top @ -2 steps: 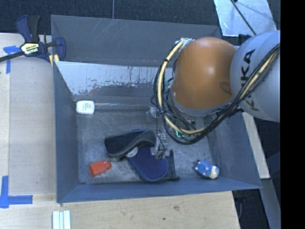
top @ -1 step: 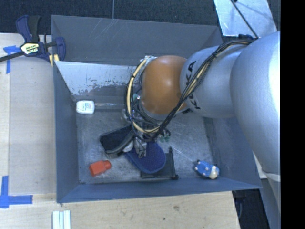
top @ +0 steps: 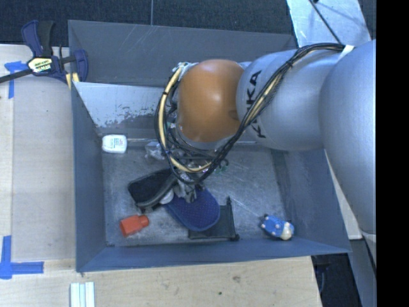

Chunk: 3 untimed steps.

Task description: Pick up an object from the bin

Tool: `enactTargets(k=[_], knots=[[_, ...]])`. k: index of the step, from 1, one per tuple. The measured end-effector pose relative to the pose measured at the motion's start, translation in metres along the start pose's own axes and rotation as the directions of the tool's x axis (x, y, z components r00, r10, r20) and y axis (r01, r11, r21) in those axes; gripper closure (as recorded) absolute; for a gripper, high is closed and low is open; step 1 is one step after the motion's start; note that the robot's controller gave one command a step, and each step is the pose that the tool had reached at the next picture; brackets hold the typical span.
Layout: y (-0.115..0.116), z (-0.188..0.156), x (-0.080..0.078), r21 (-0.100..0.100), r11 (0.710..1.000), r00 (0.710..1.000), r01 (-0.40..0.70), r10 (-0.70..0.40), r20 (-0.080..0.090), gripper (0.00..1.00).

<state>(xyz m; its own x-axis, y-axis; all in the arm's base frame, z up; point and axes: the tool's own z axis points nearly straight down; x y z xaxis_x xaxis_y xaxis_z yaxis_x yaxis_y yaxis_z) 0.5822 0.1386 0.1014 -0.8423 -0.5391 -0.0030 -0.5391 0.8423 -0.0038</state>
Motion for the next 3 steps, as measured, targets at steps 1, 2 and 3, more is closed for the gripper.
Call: enactTargets(k=[1, 2, 3], knots=[[-0.012, -0.021, -0.031, -0.002, 0.983, 0.983, -0.184, 0.184, -0.002, 0.0], [-0.01, 0.032, -0.019, 0.0, 0.986, 0.986, -0.164, 0.164, -0.008, 0.0], [0.059, 0.03, -0.015, 0.008, 0.998, 0.998, -0.058, 0.058, -0.009, 0.0]])
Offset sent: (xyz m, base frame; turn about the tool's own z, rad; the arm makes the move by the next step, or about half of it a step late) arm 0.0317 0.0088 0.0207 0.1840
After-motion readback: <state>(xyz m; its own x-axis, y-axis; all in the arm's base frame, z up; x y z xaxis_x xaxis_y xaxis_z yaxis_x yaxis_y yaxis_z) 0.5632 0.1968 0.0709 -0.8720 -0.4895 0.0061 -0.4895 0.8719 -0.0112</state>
